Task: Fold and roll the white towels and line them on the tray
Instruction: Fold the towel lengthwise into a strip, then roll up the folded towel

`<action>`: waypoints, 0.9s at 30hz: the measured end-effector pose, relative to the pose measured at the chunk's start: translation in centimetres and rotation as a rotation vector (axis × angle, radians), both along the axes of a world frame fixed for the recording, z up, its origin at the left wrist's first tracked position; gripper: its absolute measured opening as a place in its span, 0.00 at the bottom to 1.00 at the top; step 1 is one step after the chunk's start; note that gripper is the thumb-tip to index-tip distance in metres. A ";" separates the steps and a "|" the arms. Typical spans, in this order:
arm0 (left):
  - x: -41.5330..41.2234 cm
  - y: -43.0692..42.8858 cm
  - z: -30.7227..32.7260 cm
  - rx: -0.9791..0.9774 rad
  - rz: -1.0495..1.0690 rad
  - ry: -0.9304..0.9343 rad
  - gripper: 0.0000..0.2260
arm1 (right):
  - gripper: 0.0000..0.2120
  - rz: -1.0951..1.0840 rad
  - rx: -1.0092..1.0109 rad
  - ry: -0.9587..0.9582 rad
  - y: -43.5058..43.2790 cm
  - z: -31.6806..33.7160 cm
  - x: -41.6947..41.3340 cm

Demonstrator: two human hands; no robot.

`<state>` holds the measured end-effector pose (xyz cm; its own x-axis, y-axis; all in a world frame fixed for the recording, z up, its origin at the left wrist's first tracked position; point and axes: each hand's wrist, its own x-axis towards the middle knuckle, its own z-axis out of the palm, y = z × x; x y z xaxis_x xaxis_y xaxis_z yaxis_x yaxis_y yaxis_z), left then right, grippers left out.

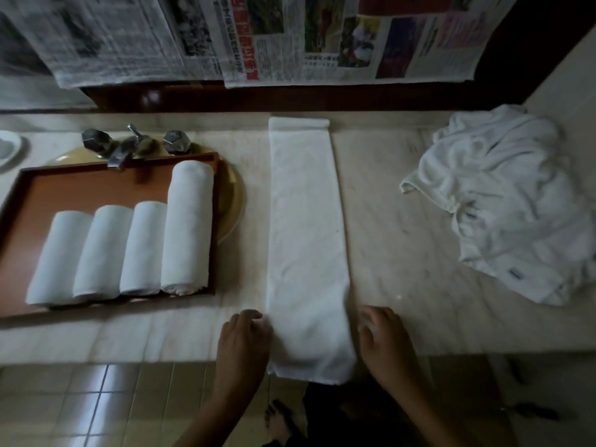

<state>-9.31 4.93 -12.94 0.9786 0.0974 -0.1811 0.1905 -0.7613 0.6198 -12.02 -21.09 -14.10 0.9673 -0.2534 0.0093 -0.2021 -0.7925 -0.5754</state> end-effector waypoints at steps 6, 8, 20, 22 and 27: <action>-1.9 -0.2 0.1 0.040 -0.007 0.014 0.10 | 0.08 -0.133 0.196 0.314 2.6 -0.7 -5.8; -1.6 -0.2 -0.2 0.071 0.013 0.016 0.11 | 0.06 -0.242 0.299 0.431 3.5 0.0 -5.6; -1.2 -0.1 0.6 0.009 0.053 0.138 0.06 | 0.04 -0.660 1.441 0.507 4.2 0.1 -6.8; -1.0 -0.1 0.9 0.019 0.048 0.144 0.06 | 0.07 -0.578 1.343 0.471 4.1 0.9 -7.8; -0.8 -0.1 1.3 0.052 0.023 0.149 0.05 | 0.04 -0.399 0.799 0.408 3.8 0.5 -9.9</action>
